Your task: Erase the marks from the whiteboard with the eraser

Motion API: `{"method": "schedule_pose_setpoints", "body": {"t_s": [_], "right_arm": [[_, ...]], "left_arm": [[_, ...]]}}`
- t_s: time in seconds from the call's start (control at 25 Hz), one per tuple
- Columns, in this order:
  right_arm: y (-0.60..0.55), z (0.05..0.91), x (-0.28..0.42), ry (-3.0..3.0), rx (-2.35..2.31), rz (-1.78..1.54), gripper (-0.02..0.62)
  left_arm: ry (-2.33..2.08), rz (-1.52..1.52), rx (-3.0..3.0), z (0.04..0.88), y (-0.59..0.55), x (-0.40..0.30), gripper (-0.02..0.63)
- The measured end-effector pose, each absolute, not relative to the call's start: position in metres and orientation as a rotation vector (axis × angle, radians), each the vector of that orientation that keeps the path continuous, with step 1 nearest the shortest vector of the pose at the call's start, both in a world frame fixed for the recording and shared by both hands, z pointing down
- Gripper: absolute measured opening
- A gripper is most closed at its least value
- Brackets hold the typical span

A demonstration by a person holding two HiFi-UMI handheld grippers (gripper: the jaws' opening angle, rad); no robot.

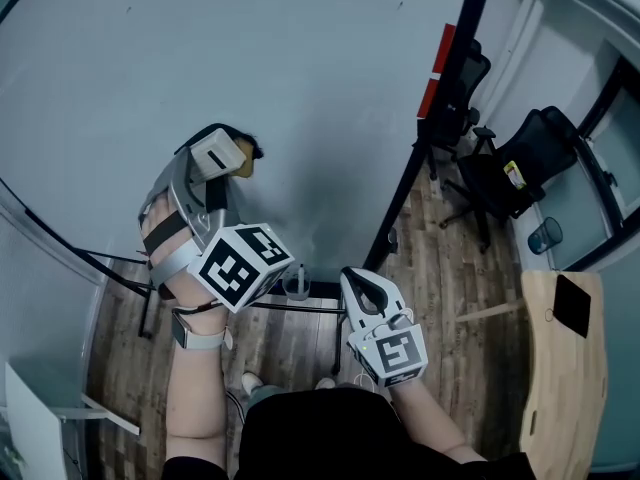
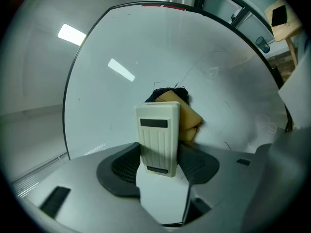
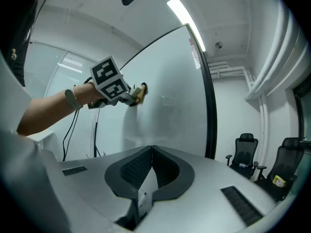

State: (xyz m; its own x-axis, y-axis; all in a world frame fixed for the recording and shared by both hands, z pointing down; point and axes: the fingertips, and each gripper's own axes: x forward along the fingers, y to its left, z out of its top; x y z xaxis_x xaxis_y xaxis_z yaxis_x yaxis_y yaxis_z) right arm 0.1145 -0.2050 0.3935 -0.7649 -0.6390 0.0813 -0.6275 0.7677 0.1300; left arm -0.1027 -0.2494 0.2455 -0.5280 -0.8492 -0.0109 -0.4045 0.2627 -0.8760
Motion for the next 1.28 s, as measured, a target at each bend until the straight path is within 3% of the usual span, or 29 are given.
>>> {"method": "schedule_pose_setpoints", "body": {"t_s": [0.4, 0.68, 1.28], "right_arm": [[-0.201, 0.394, 0.072, -2.848, 0.906, -0.177, 0.029], [-0.198, 0.389, 0.063, -2.857, 0.857, -0.222, 0.029], [-0.223, 0.382, 0.191, -2.746, 1.215, -0.155, 0.029]], "left_arm": [[2.159, -1.24, -1.111, 0.264, -0.237, -0.175, 0.252], [2.148, -1.254, -1.002, 0.252, -0.237, -0.158, 0.253], [1.977, -1.365, -0.908, 0.237, -0.256, -0.074, 0.253]]}}
